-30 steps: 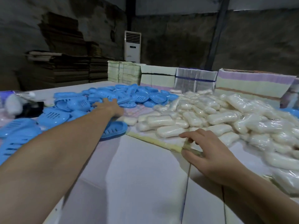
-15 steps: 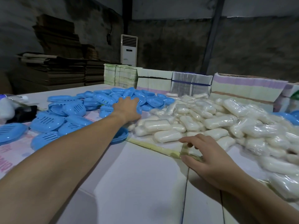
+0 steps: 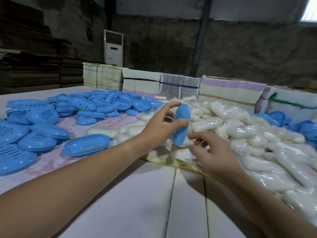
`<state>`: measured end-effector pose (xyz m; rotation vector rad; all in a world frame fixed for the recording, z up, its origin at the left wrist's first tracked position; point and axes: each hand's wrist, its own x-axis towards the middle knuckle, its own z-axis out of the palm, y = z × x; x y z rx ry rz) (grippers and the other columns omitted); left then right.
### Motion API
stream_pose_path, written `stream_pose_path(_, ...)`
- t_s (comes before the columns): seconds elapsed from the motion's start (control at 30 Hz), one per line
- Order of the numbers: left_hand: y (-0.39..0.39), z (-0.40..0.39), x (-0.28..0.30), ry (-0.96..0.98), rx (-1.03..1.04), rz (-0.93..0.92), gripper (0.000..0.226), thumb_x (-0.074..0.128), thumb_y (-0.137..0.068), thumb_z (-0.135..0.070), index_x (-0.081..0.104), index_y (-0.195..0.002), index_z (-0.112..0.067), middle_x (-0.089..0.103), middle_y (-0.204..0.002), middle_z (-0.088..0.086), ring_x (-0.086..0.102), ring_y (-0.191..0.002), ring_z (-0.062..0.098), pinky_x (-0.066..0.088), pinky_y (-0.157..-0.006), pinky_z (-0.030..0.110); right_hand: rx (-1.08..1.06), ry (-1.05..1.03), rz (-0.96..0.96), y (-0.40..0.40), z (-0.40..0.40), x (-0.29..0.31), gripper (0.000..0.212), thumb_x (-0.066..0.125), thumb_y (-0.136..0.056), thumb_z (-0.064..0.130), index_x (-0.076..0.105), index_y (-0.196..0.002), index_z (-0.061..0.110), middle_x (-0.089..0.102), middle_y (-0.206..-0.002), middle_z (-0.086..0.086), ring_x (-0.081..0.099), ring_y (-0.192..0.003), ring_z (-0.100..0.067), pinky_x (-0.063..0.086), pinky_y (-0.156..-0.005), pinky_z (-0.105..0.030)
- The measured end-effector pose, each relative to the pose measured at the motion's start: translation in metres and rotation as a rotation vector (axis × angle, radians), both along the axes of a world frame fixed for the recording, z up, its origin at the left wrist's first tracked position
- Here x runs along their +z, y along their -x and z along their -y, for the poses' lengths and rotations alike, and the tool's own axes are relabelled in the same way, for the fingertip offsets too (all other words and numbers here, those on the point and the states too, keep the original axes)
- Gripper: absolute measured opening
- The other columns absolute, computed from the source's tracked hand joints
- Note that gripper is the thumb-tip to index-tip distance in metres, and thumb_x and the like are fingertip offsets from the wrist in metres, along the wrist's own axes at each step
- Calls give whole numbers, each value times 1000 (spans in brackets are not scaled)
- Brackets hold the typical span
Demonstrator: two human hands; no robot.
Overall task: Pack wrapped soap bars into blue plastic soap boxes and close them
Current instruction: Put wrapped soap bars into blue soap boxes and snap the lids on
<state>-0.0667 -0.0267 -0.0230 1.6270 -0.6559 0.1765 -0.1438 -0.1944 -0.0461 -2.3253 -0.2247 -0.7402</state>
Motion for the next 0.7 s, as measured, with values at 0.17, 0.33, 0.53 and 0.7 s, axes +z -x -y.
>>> stream_pose_path(0.17, 19, 7, -18, 52, -258, -120, 44, 72, -74, -26, 58, -109, -49, 54, -103, 1, 64, -83, 8, 56, -75, 23, -255, 75, 6, -1, 34, 14, 22, 62, -82, 23, 69, -102, 29, 62, -86, 9, 56, -85, -15, 48, -80, -38)
stream_pose_path(0.33, 18, 5, -27, -87, -304, -110, 47, 71, -89, -3, 45, -111, -36, 51, -105, 5, 63, -76, 1, 59, -76, 25, -596, 312, -221, 1, 74, 24, 40, 56, -87, 37, 55, -128, 36, 60, -120, -3, 46, -114, -30, 41, -88, -39)
stream_pose_path(0.53, 22, 9, -30, -188, -294, -31, 56, 79, -70, -17, 39, -107, -30, 56, -103, 3, 58, -71, 0, 52, -66, 17, -738, 465, -465, 1, 79, 15, 55, 46, -86, 49, 31, -139, 51, 47, -138, -6, 35, -126, -34, 31, -101, -47)
stream_pose_path(0.7, 21, 17, -38, -365, -355, 11, 65, 81, -58, -37, 39, -107, -46, 61, -108, -9, 66, -91, 9, 55, -74, 21, -740, 563, -533, -1, 75, 13, 44, 45, -87, 46, 39, -130, 48, 49, -135, -8, 36, -124, -33, 29, -102, -49)
